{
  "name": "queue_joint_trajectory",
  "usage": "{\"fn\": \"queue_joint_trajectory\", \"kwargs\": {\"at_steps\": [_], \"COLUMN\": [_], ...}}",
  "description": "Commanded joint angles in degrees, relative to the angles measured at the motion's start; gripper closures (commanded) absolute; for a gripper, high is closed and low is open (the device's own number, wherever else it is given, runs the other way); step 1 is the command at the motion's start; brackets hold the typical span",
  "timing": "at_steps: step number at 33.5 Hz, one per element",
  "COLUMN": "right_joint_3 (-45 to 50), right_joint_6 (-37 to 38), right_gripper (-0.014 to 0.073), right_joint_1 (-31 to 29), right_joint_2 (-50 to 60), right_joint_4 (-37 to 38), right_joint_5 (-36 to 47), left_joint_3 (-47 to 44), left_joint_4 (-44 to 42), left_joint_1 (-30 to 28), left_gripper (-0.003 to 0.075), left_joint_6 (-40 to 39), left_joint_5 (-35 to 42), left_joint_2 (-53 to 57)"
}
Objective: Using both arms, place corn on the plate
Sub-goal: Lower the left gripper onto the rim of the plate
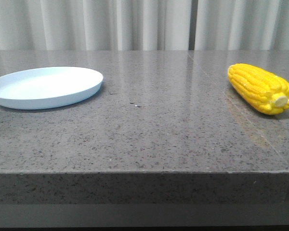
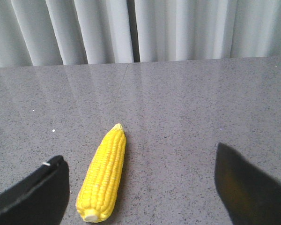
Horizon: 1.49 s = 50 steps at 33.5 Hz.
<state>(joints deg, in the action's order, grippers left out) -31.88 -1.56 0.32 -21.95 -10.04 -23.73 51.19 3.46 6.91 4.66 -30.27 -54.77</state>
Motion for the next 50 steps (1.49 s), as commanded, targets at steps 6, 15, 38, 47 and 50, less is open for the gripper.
{"fn": "queue_joint_trajectory", "kwargs": {"at_steps": [6,15,38,47,50], "right_joint_3": [-2.11,-2.11,-2.11,-2.11,-2.11], "right_joint_6": [-0.52,-0.52,-0.52,-0.52,-0.52], "right_gripper": [-0.0056,-0.0056,-0.0056,-0.0056,-0.0056], "right_joint_1": [-0.28,-0.28,-0.28,-0.28,-0.28], "right_joint_2": [-0.86,-0.86,-0.86,-0.86,-0.86], "right_joint_4": [-0.07,-0.07,-0.07,-0.07,-0.07], "right_joint_5": [4.58,4.58,4.58,4.58,4.58], "left_joint_3": [20.07,29.89,30.76,30.81,32.24], "left_joint_4": [0.53,0.53,0.65,0.65,1.33], "left_joint_1": [1.14,1.14,1.14,1.14,1.48], "left_gripper": [0.0090,0.0134,0.0452,0.0741,0.0741], "left_joint_6": [-0.51,-1.15,-1.15,-1.15,-1.15], "left_joint_5": [-19.38,-27.60,-27.27,-27.27,-27.85], "left_joint_2": [-21.12,-36.85,-43.62,-43.62,-42.88]}}
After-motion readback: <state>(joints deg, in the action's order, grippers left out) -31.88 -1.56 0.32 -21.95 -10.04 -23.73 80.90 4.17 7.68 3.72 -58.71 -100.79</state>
